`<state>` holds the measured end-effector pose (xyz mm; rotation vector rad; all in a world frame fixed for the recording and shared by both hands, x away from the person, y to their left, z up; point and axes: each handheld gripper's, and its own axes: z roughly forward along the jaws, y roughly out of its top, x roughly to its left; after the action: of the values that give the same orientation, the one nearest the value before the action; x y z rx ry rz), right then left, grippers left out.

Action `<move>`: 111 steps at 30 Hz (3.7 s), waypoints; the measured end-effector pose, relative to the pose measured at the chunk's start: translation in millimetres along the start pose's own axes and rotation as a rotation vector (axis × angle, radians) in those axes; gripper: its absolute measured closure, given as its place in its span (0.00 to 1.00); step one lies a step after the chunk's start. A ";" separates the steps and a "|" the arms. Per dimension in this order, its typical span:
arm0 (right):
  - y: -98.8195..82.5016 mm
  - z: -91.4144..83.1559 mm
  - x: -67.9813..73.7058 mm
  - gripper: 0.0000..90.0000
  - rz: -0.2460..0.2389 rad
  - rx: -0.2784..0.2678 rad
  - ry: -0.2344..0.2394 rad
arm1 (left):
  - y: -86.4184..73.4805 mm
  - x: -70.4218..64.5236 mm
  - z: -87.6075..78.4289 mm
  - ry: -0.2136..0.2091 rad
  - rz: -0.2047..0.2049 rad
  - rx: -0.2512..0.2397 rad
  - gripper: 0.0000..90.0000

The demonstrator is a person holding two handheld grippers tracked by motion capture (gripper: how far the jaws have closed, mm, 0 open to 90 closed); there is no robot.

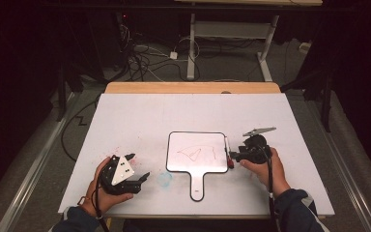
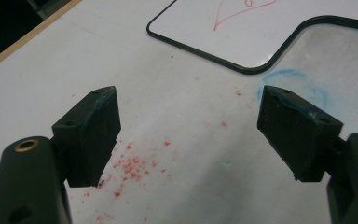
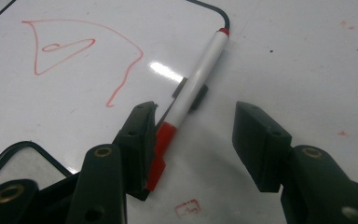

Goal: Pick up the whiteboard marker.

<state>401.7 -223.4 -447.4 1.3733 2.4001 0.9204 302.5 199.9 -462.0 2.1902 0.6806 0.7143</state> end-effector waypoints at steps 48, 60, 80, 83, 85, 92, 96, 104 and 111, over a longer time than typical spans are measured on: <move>0.5 -25.5 -3.7 0.91 -0.005 -0.231 0.111 | 11.9 1.2 1.2 -0.047 -0.075 -0.043 0.27; 0.9 -42.9 27.7 0.91 -0.091 -0.354 0.196 | 54.4 -1.0 10.5 -0.214 -0.141 -0.183 0.27; -10.1 -30.9 78.5 0.91 -0.247 -0.409 0.330 | 118.4 -24.7 67.9 -0.407 -0.264 -0.290 0.38; -11.0 -29.1 80.3 0.91 -0.259 -0.408 0.336 | 120.7 -26.2 68.2 -0.420 -0.264 -0.296 0.42; -11.8 -27.5 82.3 0.91 -0.266 -0.416 0.341 | 123.1 -29.0 68.9 -0.456 -0.268 -0.302 0.49; -14.0 -25.1 86.9 0.90 -0.299 -0.439 0.347 | 127.0 -36.0 68.0 -0.525 -0.228 -0.318 0.74; -15.0 -25.2 90.0 0.90 -0.320 -0.441 0.335 | 127.1 -35.9 68.2 -0.560 -0.211 -0.323 0.81; -14.4 -24.7 90.7 0.87 -0.327 -0.445 0.316 | 131.6 -39.7 63.7 -0.524 -0.113 -0.317 0.87; -14.9 -20.8 86.7 0.76 -0.311 -0.413 0.317 | 131.2 -34.2 58.5 -0.479 -0.119 -0.341 0.87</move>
<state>334.9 -164.7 -431.2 0.7275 2.3520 1.5205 349.7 71.7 -406.0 1.8845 0.4003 0.2056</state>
